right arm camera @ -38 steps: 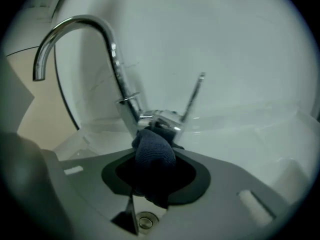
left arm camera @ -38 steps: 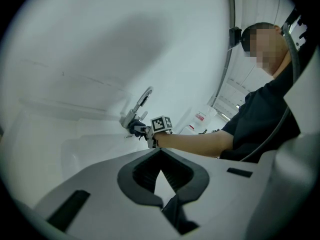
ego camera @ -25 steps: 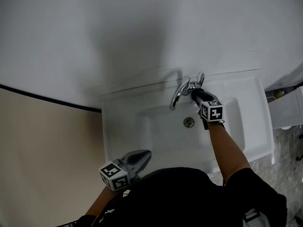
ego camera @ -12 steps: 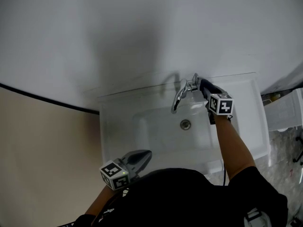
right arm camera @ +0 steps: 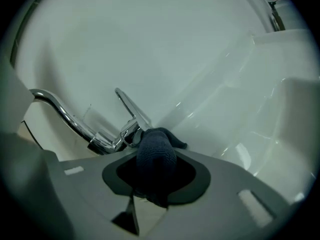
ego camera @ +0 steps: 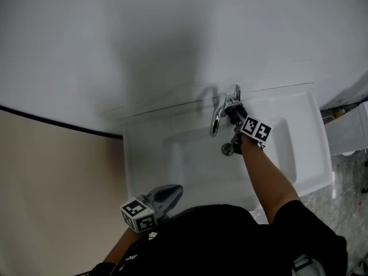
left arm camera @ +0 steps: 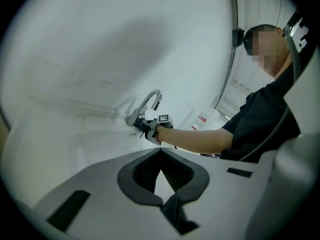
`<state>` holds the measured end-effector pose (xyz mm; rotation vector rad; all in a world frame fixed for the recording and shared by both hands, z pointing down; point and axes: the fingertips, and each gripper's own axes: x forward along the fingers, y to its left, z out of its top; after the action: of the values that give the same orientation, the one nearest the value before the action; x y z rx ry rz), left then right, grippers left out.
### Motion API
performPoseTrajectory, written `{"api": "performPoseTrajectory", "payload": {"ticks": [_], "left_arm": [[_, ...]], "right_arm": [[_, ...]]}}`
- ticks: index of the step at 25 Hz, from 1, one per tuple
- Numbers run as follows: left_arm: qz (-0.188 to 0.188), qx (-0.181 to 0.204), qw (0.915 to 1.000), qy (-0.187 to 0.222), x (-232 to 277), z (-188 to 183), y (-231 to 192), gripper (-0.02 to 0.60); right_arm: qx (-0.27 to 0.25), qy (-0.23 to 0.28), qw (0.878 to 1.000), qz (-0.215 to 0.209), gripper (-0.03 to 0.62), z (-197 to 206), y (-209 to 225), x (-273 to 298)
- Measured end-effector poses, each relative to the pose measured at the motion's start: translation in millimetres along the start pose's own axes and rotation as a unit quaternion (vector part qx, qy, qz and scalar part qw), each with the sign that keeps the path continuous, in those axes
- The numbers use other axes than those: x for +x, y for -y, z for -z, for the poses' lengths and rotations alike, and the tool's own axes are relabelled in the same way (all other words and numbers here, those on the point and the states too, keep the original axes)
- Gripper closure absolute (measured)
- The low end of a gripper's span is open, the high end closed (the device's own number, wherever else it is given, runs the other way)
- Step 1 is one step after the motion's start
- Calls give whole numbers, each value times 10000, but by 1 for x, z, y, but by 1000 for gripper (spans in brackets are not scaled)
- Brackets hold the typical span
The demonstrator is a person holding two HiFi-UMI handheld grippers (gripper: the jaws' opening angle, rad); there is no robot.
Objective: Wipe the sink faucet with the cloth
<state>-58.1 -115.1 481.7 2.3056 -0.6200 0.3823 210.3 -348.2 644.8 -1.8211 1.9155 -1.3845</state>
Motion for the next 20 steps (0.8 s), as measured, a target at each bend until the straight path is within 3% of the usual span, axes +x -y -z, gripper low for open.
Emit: {"api": "performPoseTrajectory", "payload": {"ticks": [3,7,9,12,14,18,20], "left_arm": [[24,-5,10000,-68,4,2,1,589],[48,123,9999,-98,8,1,6,588],[36,115,9999,-71,6,0,5,589],[49,60,10000,-48,5,-1,6,589],[40,55,10000,-49,3,-1,7,589],[19,56,10000,-21,3,1,5,589],[58,71,10000,-14,5,1,6,589]], "right_arm": [[-920,-360,9951,-98,480,13,-19,7],[-2007,-665,9769,-301,480,21,-26,4],[-1906,-546,9798,-253,480,11,-17,-1],[-1169,-11,9930,155,480,-19,12,-13],[-1025,149,9942,282,481,-32,16,-14],[-1932,-283,9807,65,488,-31,5,-14],[-2220,-153,9749,-81,485,-53,2,-25]]}}
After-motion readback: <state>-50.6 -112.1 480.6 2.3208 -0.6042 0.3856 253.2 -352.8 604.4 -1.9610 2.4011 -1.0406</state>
